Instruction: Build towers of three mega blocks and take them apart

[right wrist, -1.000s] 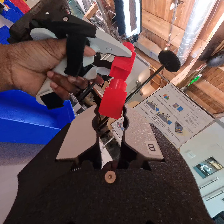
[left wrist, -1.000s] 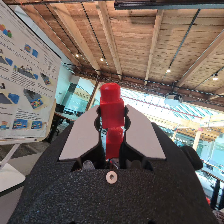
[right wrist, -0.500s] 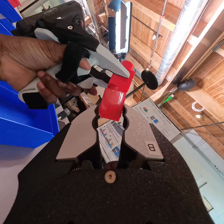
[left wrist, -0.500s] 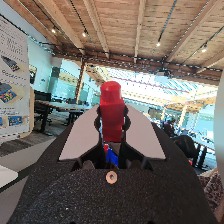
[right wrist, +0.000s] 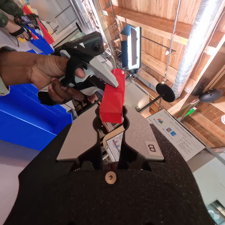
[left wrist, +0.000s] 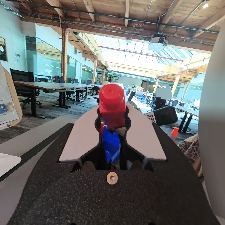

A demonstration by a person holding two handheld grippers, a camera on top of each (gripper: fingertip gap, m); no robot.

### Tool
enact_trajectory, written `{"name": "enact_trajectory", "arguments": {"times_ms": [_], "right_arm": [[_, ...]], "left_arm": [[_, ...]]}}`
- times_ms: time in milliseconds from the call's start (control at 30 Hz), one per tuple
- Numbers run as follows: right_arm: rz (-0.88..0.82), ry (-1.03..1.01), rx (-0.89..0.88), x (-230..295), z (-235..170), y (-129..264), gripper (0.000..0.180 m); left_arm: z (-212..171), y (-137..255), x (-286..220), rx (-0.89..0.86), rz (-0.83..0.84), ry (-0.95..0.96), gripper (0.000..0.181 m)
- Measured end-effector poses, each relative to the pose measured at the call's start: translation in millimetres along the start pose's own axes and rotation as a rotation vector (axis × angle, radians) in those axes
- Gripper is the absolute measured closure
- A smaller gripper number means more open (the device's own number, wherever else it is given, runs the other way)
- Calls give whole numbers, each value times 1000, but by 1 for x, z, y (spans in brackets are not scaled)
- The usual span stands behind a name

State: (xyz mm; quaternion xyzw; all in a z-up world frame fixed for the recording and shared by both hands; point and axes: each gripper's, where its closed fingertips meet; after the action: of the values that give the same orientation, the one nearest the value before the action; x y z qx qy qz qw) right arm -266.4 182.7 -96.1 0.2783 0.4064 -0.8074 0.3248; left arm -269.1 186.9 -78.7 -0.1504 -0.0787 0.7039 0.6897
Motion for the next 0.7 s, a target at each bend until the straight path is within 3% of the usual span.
{"name": "enact_trajectory", "arguments": {"times_ms": [300, 400, 500, 700], "right_arm": [[39, 86, -33, -1, 5, 8, 144], [20, 179, -34, 2, 7, 6, 144], [25, 230, -50, 9, 15, 3, 144], [51, 248, -112, 16, 34, 7, 144]], "left_arm": [[-8, -4, -7, 47, -61, 34, 144], [-4, -6, -6, 24, -43, 22, 127], [9, -4, -12, -68, -78, -9, 138], [4, 0, -30, -36, -233, 47, 139]]}}
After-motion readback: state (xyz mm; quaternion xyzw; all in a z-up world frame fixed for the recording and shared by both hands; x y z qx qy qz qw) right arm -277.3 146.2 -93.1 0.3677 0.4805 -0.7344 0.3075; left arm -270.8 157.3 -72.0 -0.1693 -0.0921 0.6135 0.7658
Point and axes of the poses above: each gripper's, where its closed fingertips meet, y back along the fingers, z out of its top, x = y × z across the jaws, and after that the axes turned 14 degrees about -z, right-handed
